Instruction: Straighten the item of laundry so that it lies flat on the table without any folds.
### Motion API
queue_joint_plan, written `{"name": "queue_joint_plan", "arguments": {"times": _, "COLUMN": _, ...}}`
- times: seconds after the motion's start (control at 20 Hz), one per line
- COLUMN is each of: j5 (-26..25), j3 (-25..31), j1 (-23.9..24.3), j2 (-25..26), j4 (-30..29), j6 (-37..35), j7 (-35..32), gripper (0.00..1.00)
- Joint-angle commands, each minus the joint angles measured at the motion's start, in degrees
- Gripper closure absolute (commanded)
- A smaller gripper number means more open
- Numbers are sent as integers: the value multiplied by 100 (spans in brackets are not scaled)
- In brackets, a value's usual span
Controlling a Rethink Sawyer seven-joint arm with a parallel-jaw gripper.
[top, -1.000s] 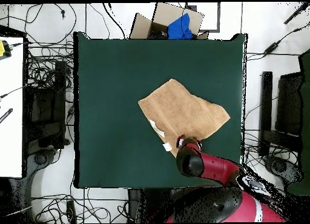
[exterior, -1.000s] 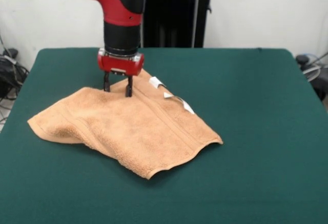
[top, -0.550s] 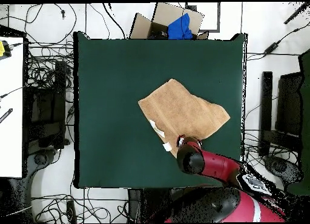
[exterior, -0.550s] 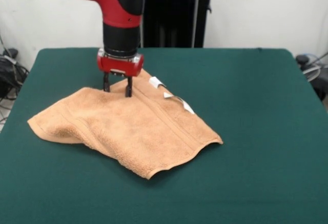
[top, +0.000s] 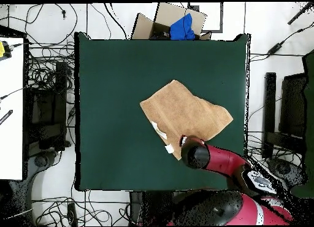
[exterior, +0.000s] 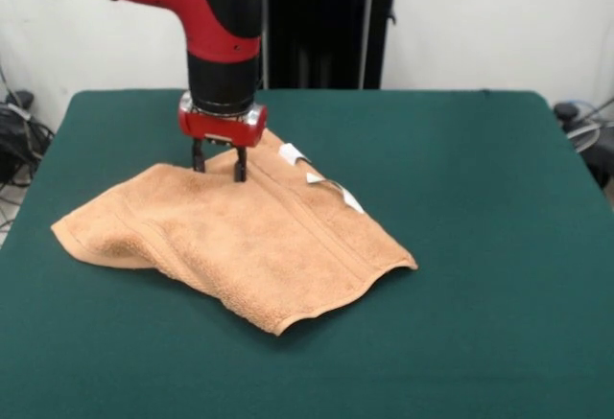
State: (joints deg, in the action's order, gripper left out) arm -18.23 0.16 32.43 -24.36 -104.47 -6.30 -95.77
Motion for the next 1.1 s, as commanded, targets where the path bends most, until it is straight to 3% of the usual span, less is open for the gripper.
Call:
{"name": "queue_joint_plan", "arguments": {"times": 0.05, "j5": -25, "j3": 273, "j1": 622, "j2": 1870, "j4": 1435, "j6": 189, "j7": -375, "gripper": 0}}
{"name": "queue_joint_plan", "arguments": {"times": 0.35, "j5": -103, "j3": 480, "j1": 699, "j2": 1796, "j4": 1363, "j6": 153, "j7": -390, "gripper": 0}}
{"name": "queue_joint_plan", "arguments": {"times": 0.45, "j5": -377, "j3": 663, "j1": 845, "j2": 1784, "j4": 1354, "j6": 231, "j7": -143, "gripper": 0}}
{"name": "queue_joint_plan", "arguments": {"times": 0.6, "j5": -226, "j3": 422, "j1": 602, "j2": 1740, "j4": 1379, "j6": 235, "j7": -425, "gripper": 0}}
{"name": "queue_joint_plan", "arguments": {"times": 0.85, "j5": -296, "j3": 720, "j1": 765, "j2": 1736, "j4": 1446, "j6": -472, "j7": 7, "gripper": 0}}
{"name": "queue_joint_plan", "arguments": {"times": 1.1, "j5": -116, "j3": 547, "j1": 548, "j2": 1546, "j4": 1183, "j6": -761, "j7": -412, "gripper": 0}}
